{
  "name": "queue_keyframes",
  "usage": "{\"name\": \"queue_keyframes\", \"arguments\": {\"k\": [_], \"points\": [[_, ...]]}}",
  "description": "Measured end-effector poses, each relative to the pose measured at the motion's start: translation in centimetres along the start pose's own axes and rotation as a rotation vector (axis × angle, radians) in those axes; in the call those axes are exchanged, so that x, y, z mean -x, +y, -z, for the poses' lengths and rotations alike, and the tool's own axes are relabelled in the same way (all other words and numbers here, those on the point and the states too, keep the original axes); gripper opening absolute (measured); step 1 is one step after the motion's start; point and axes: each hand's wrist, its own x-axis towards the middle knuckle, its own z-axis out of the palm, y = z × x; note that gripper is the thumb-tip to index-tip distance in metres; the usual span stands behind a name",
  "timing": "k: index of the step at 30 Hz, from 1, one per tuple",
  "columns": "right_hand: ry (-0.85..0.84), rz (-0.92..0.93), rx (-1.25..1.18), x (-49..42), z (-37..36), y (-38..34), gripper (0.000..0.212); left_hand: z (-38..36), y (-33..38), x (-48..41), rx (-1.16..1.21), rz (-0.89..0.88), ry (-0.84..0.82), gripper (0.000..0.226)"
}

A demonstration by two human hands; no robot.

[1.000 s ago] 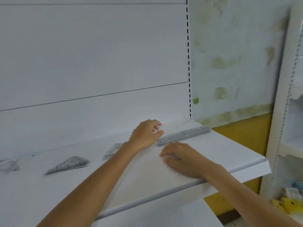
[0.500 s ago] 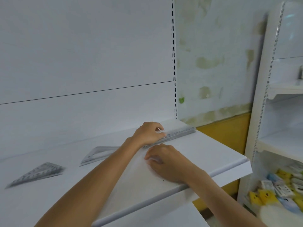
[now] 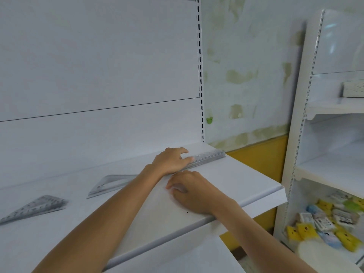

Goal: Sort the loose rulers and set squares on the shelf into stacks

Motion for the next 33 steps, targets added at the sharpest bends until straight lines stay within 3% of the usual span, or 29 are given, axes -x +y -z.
{"name": "queue_keyframes", "arguments": {"k": [6,12,17,27,33], "points": [[0.063,-0.051,-0.039,0.3,0.5,0.1,0.029,2.6,-2.6,4.1,0.037,-0.005,0.127,0.041],[0.196,-0.093,0.021,-0.4,0.0,-2.0,0.036,7.4,-10.9,13.8,0.072,-0.001,0.207,0.026],[0.229,0.044,-0.040,-4.4,-5.2,-11.4,0.033,12.0,-18.7,23.5,0.037,0.128,0.303,0.022],[0.071,0.317,-0.099,-9.3,-17.9,-34.2,0.035,20.7,-33.1,45.1,-0.044,0.396,0.462,0.015],[-0.093,0.360,-0.107,-9.8,-22.8,-42.6,0.036,24.3,-38.6,54.6,-0.054,0.495,0.515,0.016]]}}
